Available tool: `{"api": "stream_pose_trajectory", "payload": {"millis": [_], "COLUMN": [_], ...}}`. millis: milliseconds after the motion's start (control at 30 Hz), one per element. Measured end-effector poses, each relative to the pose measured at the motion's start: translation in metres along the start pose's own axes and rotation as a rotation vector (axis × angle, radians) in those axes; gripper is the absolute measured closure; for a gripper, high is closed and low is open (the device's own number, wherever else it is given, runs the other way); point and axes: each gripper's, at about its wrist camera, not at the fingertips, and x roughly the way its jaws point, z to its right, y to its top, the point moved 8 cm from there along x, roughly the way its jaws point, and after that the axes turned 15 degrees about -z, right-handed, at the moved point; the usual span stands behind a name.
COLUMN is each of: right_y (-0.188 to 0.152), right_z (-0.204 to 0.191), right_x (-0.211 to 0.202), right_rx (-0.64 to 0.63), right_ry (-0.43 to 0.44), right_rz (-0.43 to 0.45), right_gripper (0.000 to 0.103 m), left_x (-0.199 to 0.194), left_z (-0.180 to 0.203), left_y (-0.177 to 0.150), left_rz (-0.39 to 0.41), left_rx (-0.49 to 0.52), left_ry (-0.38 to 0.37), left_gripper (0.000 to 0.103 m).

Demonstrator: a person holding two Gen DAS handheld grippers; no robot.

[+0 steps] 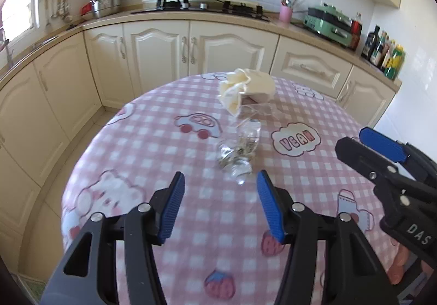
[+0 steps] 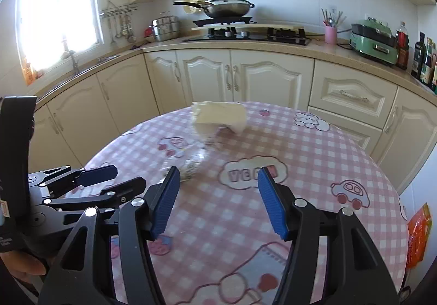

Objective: Collect trash
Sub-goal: 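Move the left gripper to the clear plastic bag while the right moves to the white paper, then grasp the clear plastic bag with the left gripper while the right grasps the white paper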

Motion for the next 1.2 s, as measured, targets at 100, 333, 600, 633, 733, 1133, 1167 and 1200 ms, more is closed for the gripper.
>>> {"api": "stream_pose_trajectory", "payload": {"millis": [100,333,600,633,733,1133,1167,1200], "right_y": [0.0,0.008,0.022,0.025,0.035,0.08,0.08,0.078], "right_z": [0.013,0.019,0.005,0.002,-0.011,-0.025,-0.021,-0.02], "right_x": [0.011,0.032,0.037,0.037,0.042,0.092,0.098,0.102], "right_rx": [0.023,0.045,0.042,0.038,0.023,0.067,0.077,0.079], "right_ry": [0.01,0.015,0.03,0.029,0.021,-0.11,-0.112,-0.102], "right_rz": [-0.017,-0.049,-0.048,-0.046,-0.033,-0.018,-0.038,-0.054], "right_gripper": [0.046,0.045,0.044,0.043,0.042,0.044,0.057,0.063], "left_x": [0.023,0.053,0.03,0.023,0.006,0.004,0.006,0.007], "left_z": [0.007,0.013,-0.01,-0.022,-0.06,-0.118,-0.117,-0.117], "left_y": [0.013,0.034,0.027,0.027,0.029,0.041,0.042,0.042], "left_rz": [-0.03,-0.055,-0.004,0.017,0.064,0.103,0.099,0.096], "left_rx": [0.014,0.056,0.062,0.037,-0.06,-0.193,-0.188,-0.184], "left_ry": [0.011,0.056,0.034,0.045,0.102,0.122,0.114,0.105], "left_gripper": [0.049,0.061,0.062,0.062,0.062,0.062,0.062,0.062]}}
